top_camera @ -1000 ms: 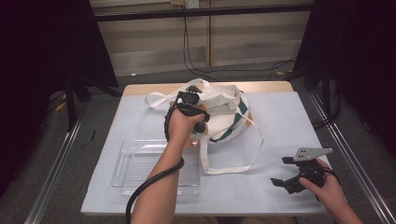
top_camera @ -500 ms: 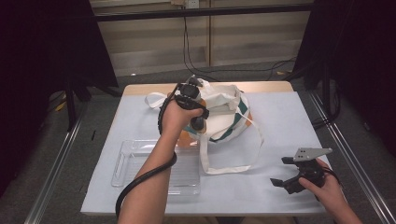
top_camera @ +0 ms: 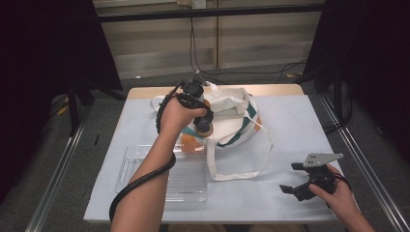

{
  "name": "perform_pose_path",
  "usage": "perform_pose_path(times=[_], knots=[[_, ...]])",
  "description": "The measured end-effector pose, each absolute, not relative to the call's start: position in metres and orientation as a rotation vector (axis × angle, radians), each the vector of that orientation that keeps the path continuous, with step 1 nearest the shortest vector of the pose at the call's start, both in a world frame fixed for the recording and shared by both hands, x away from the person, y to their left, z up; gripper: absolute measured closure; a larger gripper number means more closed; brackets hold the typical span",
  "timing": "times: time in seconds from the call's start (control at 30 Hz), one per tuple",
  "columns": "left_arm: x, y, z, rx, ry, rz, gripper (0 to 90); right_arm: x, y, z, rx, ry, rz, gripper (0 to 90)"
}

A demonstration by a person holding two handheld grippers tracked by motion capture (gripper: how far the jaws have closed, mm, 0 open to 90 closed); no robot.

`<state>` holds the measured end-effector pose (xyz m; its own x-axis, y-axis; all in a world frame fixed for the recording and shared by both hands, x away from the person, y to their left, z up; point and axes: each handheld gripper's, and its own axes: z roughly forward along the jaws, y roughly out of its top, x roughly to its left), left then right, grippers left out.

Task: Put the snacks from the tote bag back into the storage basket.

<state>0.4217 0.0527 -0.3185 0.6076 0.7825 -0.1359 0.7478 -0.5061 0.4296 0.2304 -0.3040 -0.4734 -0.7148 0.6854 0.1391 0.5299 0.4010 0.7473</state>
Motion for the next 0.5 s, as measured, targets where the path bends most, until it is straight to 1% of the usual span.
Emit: perform_pose_path(times=[0.1,0.5], knots=[[0.421,0.052,-0.313,2.415,1.194,0.094,32.2,0.23,-0.304,-0.473,1.09,2.464,1.207,2.4],[0.414,0.053,-0.29,2.426,1.181,0.089,32.2,0.23,-0.304,-0.473,1.086,2.467,1.208,2.4]])
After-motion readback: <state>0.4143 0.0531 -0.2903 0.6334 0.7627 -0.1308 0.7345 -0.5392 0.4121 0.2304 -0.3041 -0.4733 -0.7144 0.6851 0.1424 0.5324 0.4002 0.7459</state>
